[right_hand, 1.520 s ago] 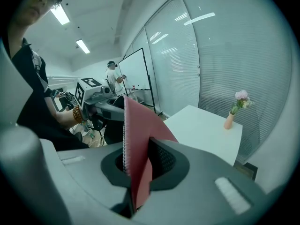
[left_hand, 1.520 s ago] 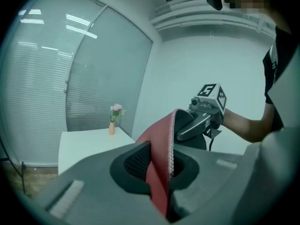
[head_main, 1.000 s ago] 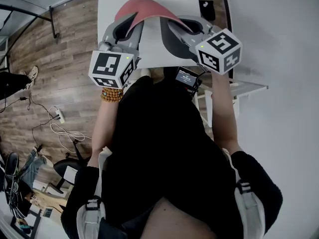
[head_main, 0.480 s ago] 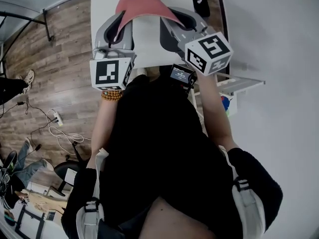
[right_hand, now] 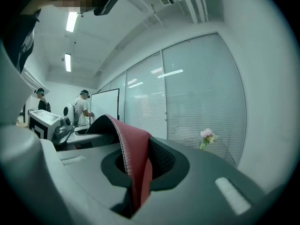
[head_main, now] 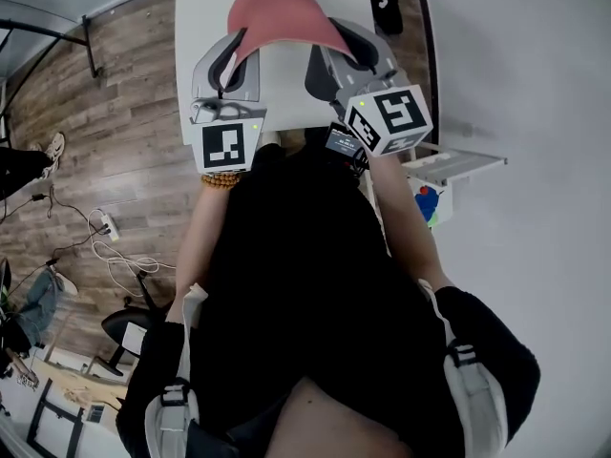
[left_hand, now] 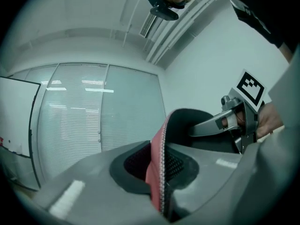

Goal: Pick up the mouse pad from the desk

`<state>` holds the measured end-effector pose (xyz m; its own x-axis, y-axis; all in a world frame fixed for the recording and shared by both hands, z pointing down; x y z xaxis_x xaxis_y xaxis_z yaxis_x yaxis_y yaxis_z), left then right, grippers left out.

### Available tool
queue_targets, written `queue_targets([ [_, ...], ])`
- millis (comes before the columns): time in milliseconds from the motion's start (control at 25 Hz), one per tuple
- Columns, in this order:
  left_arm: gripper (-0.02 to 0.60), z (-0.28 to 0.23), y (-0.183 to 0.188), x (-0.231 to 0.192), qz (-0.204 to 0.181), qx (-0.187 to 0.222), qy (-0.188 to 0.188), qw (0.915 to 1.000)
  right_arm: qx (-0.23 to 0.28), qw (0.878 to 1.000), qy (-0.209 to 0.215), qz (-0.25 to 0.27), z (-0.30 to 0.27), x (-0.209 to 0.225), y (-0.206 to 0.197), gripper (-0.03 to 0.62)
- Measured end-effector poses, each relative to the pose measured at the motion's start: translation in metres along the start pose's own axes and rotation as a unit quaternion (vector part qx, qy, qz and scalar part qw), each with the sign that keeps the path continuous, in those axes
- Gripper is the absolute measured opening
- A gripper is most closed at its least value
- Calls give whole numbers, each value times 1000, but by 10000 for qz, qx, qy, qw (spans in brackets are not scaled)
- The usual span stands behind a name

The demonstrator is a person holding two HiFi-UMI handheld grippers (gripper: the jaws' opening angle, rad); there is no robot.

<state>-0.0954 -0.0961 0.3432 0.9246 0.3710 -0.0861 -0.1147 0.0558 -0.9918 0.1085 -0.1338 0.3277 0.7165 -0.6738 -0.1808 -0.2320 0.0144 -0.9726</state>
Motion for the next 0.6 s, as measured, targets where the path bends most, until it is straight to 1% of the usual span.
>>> queue_targets([
  [240, 23, 1, -3, -8, -30, -59, -2, 10000, -157, 9991, -3, 391, -5, -5, 0, 44],
  [440, 23, 1, -6, -1, -118, -88, -52, 9999, -189, 9987, -9, 479, 2, -2, -4, 44],
  [600, 24, -2, -6, -5, -210, -104, -94, 9997, -205, 9983, 2, 544, -4, 1, -3, 44],
])
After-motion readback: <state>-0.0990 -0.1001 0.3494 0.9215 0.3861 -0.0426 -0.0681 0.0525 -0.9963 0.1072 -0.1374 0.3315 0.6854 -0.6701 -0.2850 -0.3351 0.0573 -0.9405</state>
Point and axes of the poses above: the fingertips, and each gripper's own axes: z backward along the fingers, x to its right, y out of its top, the point moved 10 cm from there along z, backward along the fingers, and after that the axes turned 12 degrees about z, right-handed, at the moved point
